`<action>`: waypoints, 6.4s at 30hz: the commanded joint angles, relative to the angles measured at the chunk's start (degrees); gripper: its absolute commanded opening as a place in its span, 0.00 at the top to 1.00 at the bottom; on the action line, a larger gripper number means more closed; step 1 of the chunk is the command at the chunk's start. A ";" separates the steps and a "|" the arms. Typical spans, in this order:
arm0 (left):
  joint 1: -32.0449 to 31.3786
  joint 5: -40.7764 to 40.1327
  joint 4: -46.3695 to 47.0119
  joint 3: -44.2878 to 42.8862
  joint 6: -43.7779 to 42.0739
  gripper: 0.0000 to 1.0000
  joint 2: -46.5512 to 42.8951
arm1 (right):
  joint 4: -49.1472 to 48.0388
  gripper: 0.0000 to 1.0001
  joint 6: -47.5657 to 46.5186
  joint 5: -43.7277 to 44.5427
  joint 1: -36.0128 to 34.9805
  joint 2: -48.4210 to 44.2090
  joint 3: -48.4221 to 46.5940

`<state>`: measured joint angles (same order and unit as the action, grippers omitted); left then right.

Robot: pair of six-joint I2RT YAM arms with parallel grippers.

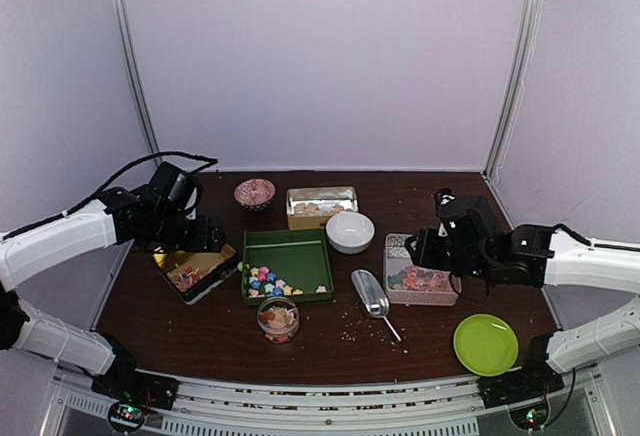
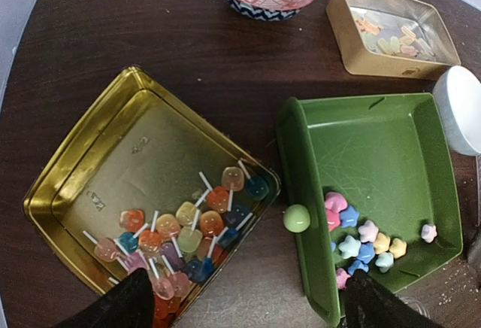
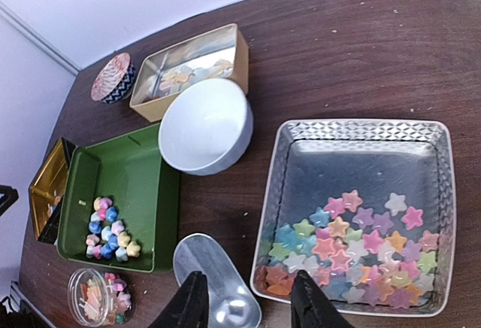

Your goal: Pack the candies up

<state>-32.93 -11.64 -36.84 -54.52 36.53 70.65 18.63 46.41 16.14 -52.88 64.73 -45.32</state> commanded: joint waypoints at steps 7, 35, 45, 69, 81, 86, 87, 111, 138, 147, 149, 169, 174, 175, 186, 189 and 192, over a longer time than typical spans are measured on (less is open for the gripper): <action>0.28 9.91 5.60 -4.00 -2.40 0.11 9.38 | -0.31 0.62 -0.73 -0.04 9.17 -7.58 6.46; 0.61 12.30 -0.73 -18.41 -6.56 0.43 32.18 | -5.51 0.62 -8.88 -14.97 18.78 20.47 -15.38; 1.91 2.84 -5.26 -19.96 -5.96 0.94 32.38 | -3.72 0.62 -8.26 -14.80 19.64 21.38 -15.53; 4.24 -2.36 -9.05 -19.31 -5.46 1.00 30.13 | 5.96 0.62 -12.03 -21.98 18.68 38.33 -22.19; 4.28 0.13 -6.98 -18.10 -6.27 1.00 28.94 | 8.04 0.87 -11.57 -15.36 21.41 37.99 -21.52; 4.36 3.46 -4.52 -18.14 -6.96 1.00 28.95 | 8.84 0.93 -11.60 -13.83 24.95 35.22 -20.95; 4.33 3.82 -4.22 -18.35 -7.06 1.00 29.06 | 9.06 0.94 -11.66 -13.80 25.58 34.88 -20.97; -3.59 5.81 -6.77 -34.43 -6.26 1.00 42.09 | 12.00 0.87 -12.80 -16.13 29.00 35.19 -24.51; 9.79 1.08 -10.89 -18.09 -5.05 0.17 19.14 | 4.63 0.66 -12.77 -24.21 26.15 25.57 -20.08; 11.05 13.29 -5.83 -11.96 -8.09 0.27 20.95 | 0.86 0.66 -12.05 -26.92 25.45 24.06 -16.26; 11.09 14.16 -5.14 -11.84 -8.01 0.30 22.78 | 0.52 0.66 -12.12 -27.18 25.46 24.12 -16.08; 11.07 8.49 -1.19 -21.19 -2.88 1.00 35.73 | -0.50 0.66 -11.70 -26.58 25.46 34.00 -28.92; 11.37 4.36 -2.88 -27.61 -5.16 1.00 38.79 | 3.45 0.66 -12.94 -23.40 25.49 42.85 -40.35; 11.64 3.60 -3.23 -28.53 -5.54 1.00 39.29 | 4.34 0.65 -12.97 -23.20 25.55 44.71 -43.04; 16.12 7.36 -1.16 -29.50 -5.74 1.00 41.13 | 21.16 0.59 -15.62 -26.83 25.44 68.65 -77.54; 16.07 8.71 -0.38 -29.37 -5.36 1.00 41.22 | 22.44 0.57 -15.14 -28.00 24.97 72.25 -82.04; 16.11 9.26 -0.15 -29.23 -5.18 1.00 41.48 | 22.24 0.56 -14.47 -28.35 24.20 74.19 -83.00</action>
<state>-16.60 -3.81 -39.70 -83.46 31.64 111.72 37.74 31.64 -10.72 -27.35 136.97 -125.51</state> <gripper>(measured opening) 0.022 0.432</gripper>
